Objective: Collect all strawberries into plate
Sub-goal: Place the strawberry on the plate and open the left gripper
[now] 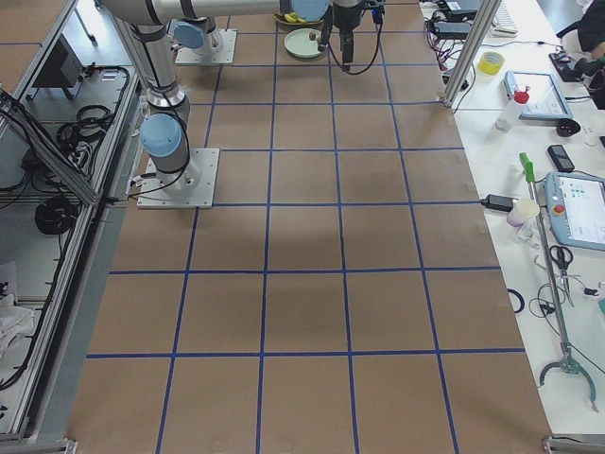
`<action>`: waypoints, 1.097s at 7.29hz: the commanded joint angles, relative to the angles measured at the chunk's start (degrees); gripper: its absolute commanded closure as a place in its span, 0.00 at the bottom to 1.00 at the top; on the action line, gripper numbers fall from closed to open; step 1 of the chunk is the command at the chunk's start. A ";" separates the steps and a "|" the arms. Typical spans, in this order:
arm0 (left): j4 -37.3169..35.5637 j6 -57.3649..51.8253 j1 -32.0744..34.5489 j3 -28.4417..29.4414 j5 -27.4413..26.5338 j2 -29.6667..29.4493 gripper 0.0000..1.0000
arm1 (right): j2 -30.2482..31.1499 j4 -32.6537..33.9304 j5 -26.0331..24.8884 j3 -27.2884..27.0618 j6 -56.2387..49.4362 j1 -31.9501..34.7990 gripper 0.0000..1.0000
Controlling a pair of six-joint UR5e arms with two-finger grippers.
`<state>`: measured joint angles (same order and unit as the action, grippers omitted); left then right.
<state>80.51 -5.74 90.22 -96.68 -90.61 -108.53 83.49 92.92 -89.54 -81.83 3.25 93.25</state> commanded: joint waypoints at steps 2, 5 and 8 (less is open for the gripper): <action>2.64 -8.05 -9.87 -2.44 -4.39 -0.97 1.00 | 0.00 -0.02 -0.02 0.00 0.00 0.00 0.00; 2.46 -6.57 -10.07 -2.20 -4.40 -0.03 0.00 | 0.00 -0.28 -0.02 0.00 0.09 0.00 0.00; 2.63 -6.48 -8.58 2.96 -3.79 3.75 0.00 | 0.00 -0.11 -0.02 -0.09 0.00 0.00 0.00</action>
<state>83.03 -12.25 80.73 -96.60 -94.90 -106.54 83.50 92.75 -89.56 -81.90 3.26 93.25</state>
